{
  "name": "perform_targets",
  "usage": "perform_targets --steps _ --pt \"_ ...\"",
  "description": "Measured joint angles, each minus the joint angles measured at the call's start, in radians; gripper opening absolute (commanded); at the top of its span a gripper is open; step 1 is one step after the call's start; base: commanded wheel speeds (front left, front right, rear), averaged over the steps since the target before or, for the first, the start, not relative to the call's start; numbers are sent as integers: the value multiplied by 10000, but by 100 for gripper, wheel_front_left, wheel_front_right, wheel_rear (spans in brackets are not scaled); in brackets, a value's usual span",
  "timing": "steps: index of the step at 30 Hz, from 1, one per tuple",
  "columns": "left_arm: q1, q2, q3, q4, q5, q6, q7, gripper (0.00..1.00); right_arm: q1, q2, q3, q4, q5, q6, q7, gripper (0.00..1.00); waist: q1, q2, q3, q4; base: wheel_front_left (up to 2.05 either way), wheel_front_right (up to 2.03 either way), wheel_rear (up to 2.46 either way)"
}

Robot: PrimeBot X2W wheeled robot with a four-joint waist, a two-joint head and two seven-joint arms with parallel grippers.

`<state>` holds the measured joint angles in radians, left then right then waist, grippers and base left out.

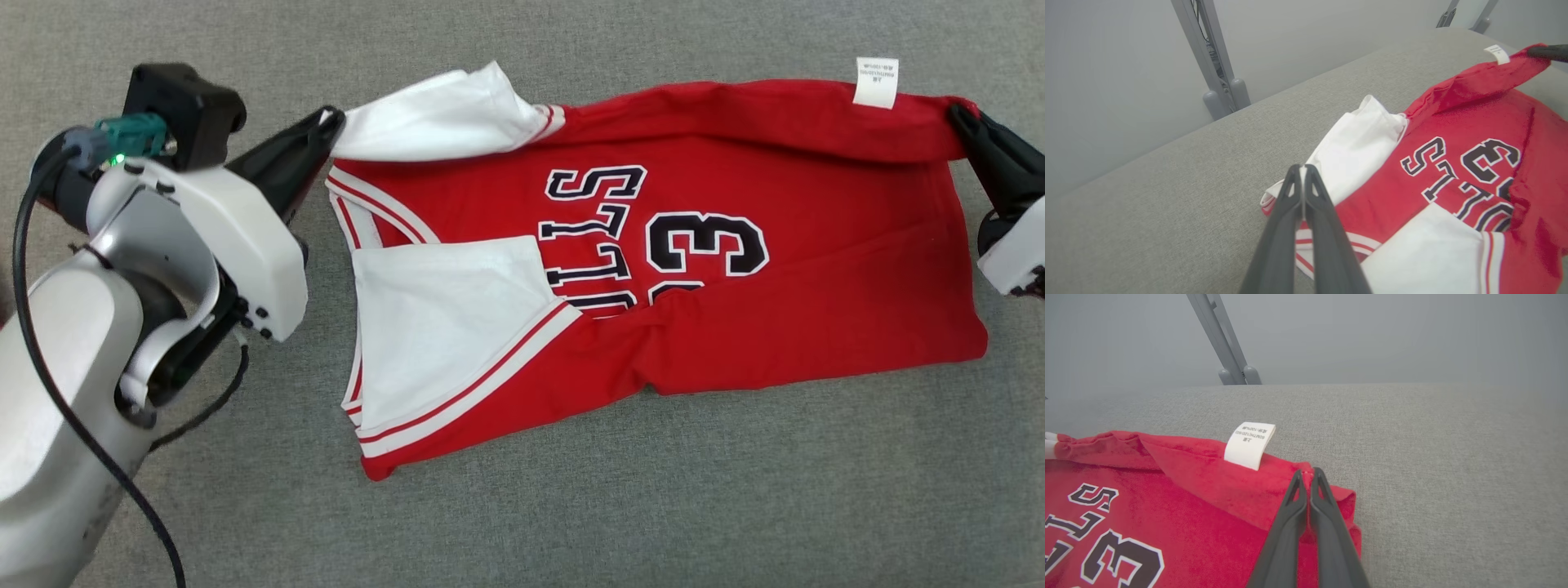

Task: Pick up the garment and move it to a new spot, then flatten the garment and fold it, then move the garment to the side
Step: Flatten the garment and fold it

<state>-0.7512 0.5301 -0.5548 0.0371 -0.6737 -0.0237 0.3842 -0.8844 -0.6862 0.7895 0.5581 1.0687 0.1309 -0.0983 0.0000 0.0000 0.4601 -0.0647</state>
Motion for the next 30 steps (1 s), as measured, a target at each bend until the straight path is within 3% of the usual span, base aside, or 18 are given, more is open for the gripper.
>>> perform_targets --steps 5,11,18,25,29,30 --pt "1361 430 267 -1710 -228 815 117 0 393 -688 420 -493 378 -2 -267 0 0 0 -46 95 0 0 0" --pt "2720 786 422 -3152 -422 1590 219 0 663 -1076 688 -690 708 0 -639 0 0 0 -149 109 0 0 0" --pt "3994 767 487 -3986 -748 2199 102 0 1082 -1183 1018 -529 1045 0 -872 0 0 0 -182 145 0 0 0" --pt "4810 516 460 -3965 -1020 2405 -255 0 1344 -1020 1337 -215 1085 0 -1053 4 0 0 -172 163 0 0 0" --pt "5121 412 410 -3747 -1104 2443 -474 0 1424 -853 1547 69 1108 0 -1106 19 0 0 -201 158 0 0 0" --pt "5204 376 387 -3670 -1118 2449 -516 0 1460 -819 1580 128 1143 0 -1106 34 0 0 -212 165 0 0 0"
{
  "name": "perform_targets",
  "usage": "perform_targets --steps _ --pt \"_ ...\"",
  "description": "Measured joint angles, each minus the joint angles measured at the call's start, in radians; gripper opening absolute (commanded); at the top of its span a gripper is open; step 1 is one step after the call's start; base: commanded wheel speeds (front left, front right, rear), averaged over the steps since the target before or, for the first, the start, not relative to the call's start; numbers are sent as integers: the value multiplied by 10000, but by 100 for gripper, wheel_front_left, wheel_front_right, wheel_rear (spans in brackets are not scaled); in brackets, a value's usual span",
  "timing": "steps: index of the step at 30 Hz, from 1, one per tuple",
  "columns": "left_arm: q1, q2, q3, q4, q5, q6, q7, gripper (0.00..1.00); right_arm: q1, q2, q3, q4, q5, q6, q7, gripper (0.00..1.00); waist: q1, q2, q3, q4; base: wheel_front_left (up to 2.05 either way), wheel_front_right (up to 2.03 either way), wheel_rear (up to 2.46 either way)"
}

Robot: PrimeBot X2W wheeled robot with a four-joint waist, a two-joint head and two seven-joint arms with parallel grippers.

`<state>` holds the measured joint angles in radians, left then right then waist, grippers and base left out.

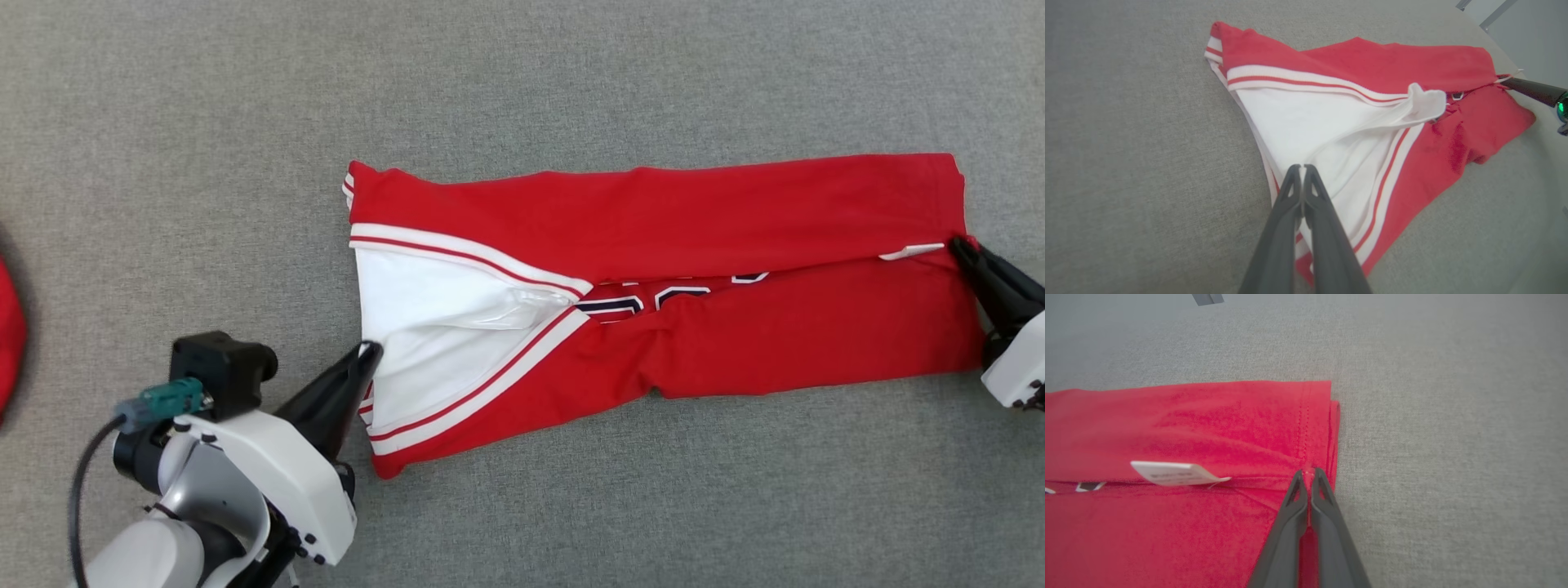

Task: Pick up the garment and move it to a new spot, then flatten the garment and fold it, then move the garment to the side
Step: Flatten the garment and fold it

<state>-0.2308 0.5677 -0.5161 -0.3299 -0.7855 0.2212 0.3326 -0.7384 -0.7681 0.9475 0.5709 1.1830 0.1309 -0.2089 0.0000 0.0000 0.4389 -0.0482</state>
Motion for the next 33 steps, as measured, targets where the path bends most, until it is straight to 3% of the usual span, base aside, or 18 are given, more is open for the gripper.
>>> perform_targets --steps 1,2,5,6,7,8,16,25,33 --pt "62 -75 -15 109 8 63 -65 0 33 46 27 94 71 0 0 53 0 0 -14 12 0 0 0" --pt "93 -98 -84 255 48 98 -67 0 64 88 69 169 107 0 -4 96 1 0 -38 27 0 0 0" --pt "279 -433 -324 840 104 263 -174 0 151 192 77 556 284 0 -94 100 1 0 -186 70 0 0 0" --pt "321 -512 -395 968 107 265 -230 10 191 196 56 663 320 0 -125 100 1 0 -233 80 0 0 0" --pt "358 -602 -439 1116 173 299 -360 39 244 194 44 765 318 0 -180 100 1 0 -289 90 0 0 0" --pt "372 -692 -470 1252 314 370 -499 100 303 194 15 876 322 -2 -209 100 0 0 -350 100 0 0 0" --pt "435 -1400 -347 2395 1312 895 -2642 100 430 537 -779 1461 -489 -2 -485 100 0 0 -1000 97 0 0 0" --pt "823 -2309 259 3250 1576 1235 -5179 100 1905 2291 -4111 -213 -3465 0 -527 100 0 0 -1904 -24 0 0 0" --pt "1453 -2947 470 3628 1950 1223 -5894 100 4065 3992 -6094 -1712 -6055 -2 -527 100 0 0 -2918 -37 0 0 0"
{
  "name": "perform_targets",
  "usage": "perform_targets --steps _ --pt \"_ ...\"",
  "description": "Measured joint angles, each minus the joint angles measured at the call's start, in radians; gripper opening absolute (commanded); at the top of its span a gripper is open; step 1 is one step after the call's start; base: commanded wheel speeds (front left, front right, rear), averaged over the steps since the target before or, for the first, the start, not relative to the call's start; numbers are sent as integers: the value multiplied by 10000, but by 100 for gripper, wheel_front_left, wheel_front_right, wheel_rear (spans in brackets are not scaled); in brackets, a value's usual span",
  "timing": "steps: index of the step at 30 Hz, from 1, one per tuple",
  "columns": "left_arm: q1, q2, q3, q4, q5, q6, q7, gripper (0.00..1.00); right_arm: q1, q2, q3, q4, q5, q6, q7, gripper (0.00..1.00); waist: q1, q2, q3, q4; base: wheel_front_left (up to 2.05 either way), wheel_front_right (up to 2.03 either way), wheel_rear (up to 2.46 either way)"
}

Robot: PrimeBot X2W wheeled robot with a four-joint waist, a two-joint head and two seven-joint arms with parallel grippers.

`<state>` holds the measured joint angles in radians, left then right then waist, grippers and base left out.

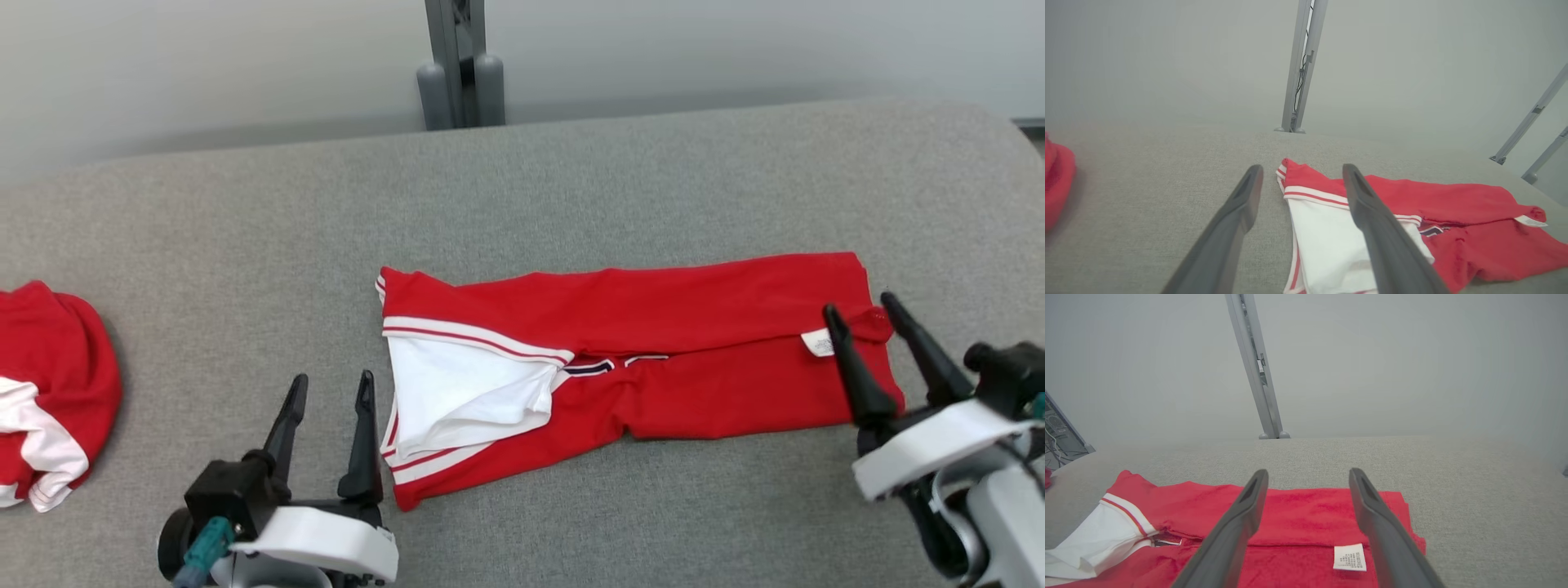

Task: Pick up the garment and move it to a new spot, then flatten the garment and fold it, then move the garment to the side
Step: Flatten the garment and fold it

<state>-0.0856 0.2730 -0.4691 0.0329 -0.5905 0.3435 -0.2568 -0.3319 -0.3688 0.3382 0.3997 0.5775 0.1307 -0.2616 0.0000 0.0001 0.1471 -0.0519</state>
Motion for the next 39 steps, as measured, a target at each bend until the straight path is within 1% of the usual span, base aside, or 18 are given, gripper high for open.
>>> perform_targets --steps 2,5,8,11,14,19,25,30,39 --pt "197 -198 117 6 138 -6 -25 100 478 391 -362 -343 -510 0 0 100 0 0 -226 19 0 0 0" --pt "404 -372 334 -173 775 -94 -38 100 1143 871 -859 -779 -988 0 0 100 0 0 -483 79 0 0 0" --pt "820 -593 481 -211 1269 -176 -48 100 1746 1202 -1267 -1081 -1214 0 0 100 0 0 -677 138 0 0 0" --pt "1204 -715 671 -278 1804 -230 -50 100 2186 1350 -1530 -1292 -1421 0 0 100 0 0 -858 158 0 0 0" --pt "1583 -968 857 -378 2098 -399 -50 100 2684 1467 -1873 -1409 -1547 0 0 100 0 0 -1054 164 0 0 0" --pt "2150 -1237 1009 -407 2600 -673 -50 100 3352 1668 -2249 -1530 -1563 0 0 100 0 0 -1413 155 0 0 0" --pt "2293 -1490 1218 -380 3060 -1047 -52 100 3554 1816 -2437 -1547 -1513 0 0 100 0 0 -1575 126 0 0 0" --pt "2423 -1651 1463 -355 3363 -1141 -52 100 3591 1825 -2516 -1580 -1538 0 0 100 0 0 -1652 101 0 0 0" --pt "2601 -1939 1758 -163 3488 -1367 -63 100 3736 1816 -2499 -1791 -1638 0 0 100 0 0 -1728 114 0 0 0"
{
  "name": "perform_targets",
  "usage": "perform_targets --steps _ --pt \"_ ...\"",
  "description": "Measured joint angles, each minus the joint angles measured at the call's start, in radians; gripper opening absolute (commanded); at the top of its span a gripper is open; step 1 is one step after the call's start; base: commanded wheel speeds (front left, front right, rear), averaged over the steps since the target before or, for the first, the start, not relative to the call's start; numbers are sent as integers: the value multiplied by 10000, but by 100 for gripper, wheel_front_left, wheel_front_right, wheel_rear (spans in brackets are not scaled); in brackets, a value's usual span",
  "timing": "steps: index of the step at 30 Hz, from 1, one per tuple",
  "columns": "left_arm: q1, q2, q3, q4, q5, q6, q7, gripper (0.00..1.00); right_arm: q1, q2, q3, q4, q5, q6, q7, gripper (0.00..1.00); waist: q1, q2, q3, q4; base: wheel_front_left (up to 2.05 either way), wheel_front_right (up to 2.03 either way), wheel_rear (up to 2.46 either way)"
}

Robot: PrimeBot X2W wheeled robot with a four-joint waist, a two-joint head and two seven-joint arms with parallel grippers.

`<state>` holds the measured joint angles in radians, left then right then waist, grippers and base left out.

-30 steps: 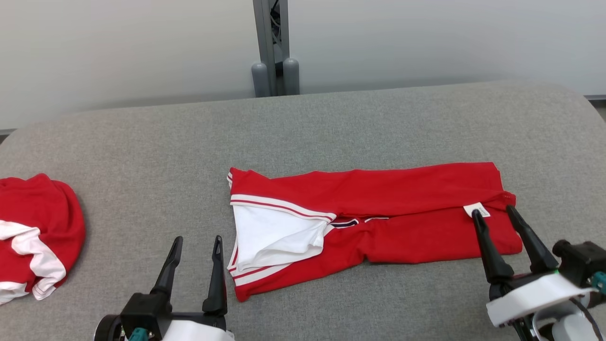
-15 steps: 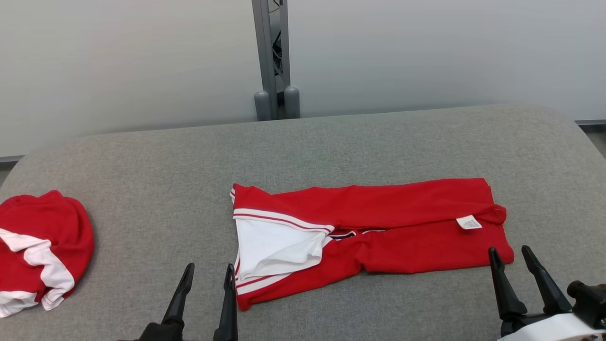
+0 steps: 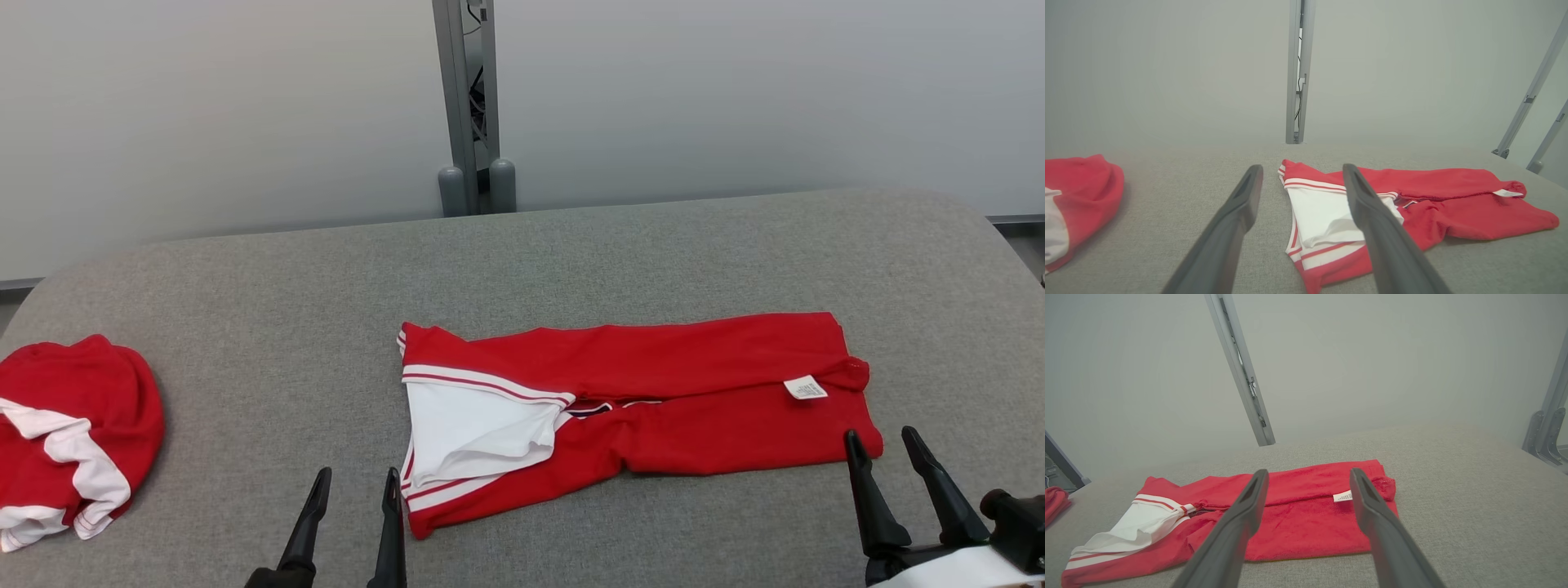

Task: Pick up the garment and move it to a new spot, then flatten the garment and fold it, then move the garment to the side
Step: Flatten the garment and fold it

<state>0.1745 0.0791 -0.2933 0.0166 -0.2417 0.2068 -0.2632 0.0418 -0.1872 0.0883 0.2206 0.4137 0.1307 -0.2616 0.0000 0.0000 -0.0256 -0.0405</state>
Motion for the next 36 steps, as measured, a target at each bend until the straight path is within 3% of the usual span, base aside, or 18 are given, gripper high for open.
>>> perform_targets --steps 12,17,22,36 --pt "2 -163 203 182 163 -226 0 100 7 -73 290 201 107 0 0 100 0 0 48 127 0 0 0" --pt "-81 -213 140 217 307 -357 0 100 -867 -134 441 1691 888 0 130 100 0 0 226 195 0 0 0" --pt "-388 -234 -17 328 539 -504 0 100 -2711 -150 -485 3946 1511 0 888 100 0 0 647 348 0 0 0" --pt "-1377 -259 -293 535 920 -802 0 100 -6301 -449 -1810 8403 633 0 1068 100 0 0 2182 851 0 0 0"
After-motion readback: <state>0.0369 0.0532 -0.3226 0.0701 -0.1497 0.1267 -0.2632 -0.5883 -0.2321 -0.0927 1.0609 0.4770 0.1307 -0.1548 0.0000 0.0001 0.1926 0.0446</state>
